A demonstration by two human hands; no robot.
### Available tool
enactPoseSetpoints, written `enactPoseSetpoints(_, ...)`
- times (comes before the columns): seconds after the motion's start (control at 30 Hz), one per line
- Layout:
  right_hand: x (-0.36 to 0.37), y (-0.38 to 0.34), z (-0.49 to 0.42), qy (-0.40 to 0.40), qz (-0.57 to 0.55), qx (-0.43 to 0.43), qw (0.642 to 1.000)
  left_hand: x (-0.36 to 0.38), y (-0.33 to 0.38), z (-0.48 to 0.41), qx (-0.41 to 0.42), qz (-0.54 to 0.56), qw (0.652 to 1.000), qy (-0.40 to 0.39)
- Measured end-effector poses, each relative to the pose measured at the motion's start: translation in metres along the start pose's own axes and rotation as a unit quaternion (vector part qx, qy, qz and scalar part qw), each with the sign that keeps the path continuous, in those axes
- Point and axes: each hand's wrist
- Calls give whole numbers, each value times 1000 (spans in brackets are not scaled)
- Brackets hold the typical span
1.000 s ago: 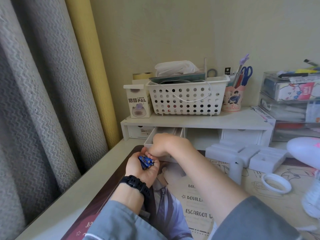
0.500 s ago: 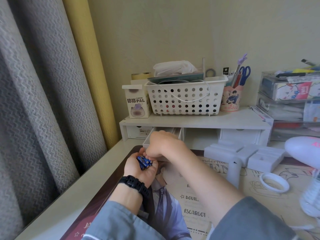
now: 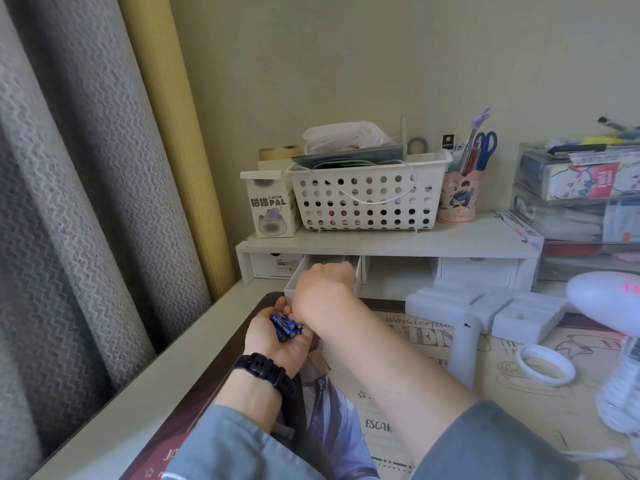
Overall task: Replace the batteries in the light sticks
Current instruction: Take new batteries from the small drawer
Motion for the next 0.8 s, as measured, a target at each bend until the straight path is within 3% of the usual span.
enactPoseSetpoints(0.1, 2, -1, 0, 0, 42, 16, 999, 1, 0, 2, -1, 0, 1000, 1)
enactPoseSetpoints(0.43, -4, 21, 4, -31, -17, -40, 999, 5, -1, 6, -1, -14, 1000, 10)
enactPoseSetpoints(0.6, 1, 20, -2, 88, -14, -33, 995, 3, 0, 5, -5, 1, 1000, 2)
enactPoseSetpoints(0.73, 15, 22, -9, 207, -20, 23, 978, 3, 0, 4, -6, 1, 1000, 4)
enactPoseSetpoints(0.8, 18, 24, -13, 224, -65, 50, 971, 4, 0, 4, -4, 0, 1000, 8)
Point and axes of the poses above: each hand's wrist, its own z-axis away from the middle knuckle, its own x-axis out of the palm, y = z × x, and after that the axes turned 13 degrees about -y, right-handed
